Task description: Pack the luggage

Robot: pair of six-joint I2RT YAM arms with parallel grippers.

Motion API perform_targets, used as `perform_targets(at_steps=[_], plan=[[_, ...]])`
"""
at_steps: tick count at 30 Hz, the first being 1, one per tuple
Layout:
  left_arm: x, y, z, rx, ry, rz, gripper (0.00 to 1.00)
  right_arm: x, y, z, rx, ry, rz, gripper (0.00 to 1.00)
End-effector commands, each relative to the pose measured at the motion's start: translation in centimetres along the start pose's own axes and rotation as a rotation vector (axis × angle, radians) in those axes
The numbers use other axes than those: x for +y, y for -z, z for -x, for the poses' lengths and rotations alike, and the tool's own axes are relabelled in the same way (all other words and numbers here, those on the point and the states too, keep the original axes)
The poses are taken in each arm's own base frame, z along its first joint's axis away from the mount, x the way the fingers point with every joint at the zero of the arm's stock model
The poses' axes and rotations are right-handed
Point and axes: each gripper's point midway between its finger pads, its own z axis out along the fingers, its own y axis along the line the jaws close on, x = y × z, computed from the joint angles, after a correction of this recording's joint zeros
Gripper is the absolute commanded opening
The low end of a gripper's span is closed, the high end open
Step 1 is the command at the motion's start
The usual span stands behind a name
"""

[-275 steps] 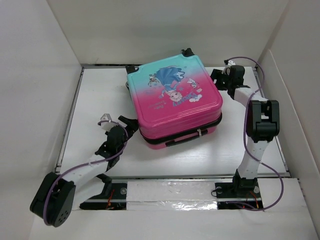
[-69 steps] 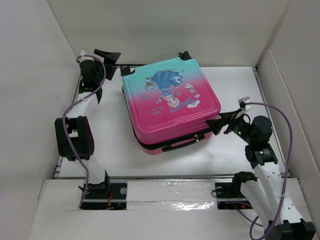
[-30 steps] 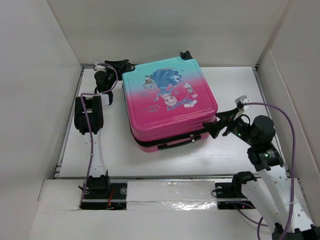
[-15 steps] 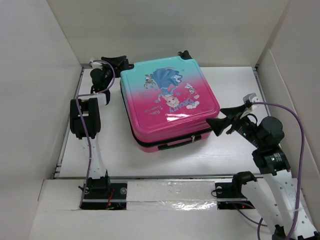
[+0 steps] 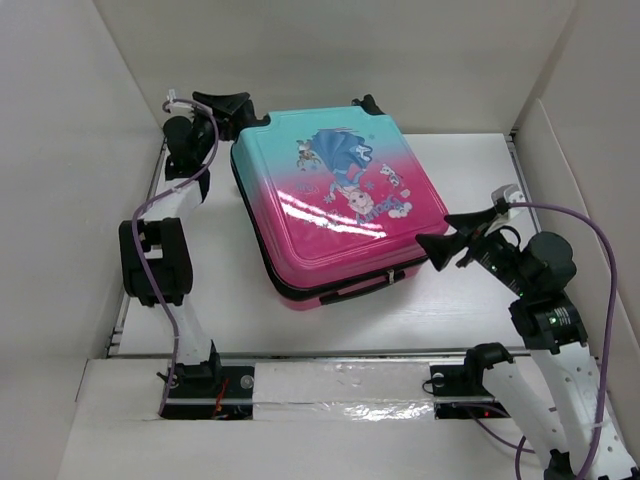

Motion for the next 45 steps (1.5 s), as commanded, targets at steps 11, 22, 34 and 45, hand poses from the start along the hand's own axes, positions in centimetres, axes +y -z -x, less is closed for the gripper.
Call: perform_targets(at_steps=[11, 22, 34, 45], plan=[[4.9, 4.6, -1.1, -0.019, 0.046, 0.031, 0.00, 0.3, 0.8, -8.6, 0.182, -0.098, 0.048, 0.01], [8.6, 2.4, -0.2, -0.001, 0.018, 0.102, 0.00, -0.9, -1.1, -16.9, 0.255, -0.194, -0.056, 0.50], [5.8, 1.6, 0.5, 0.007, 0.005, 0.073, 0.00, -1.0, -4.1, -18.5, 0.227, -0.153, -0.156, 0.59], [6.7, 1.0, 0.6, 0.019, 0.001, 0.095, 0.00, -2.2, -4.7, -19.8, 0.233, -0.150, -0.221, 0.57]])
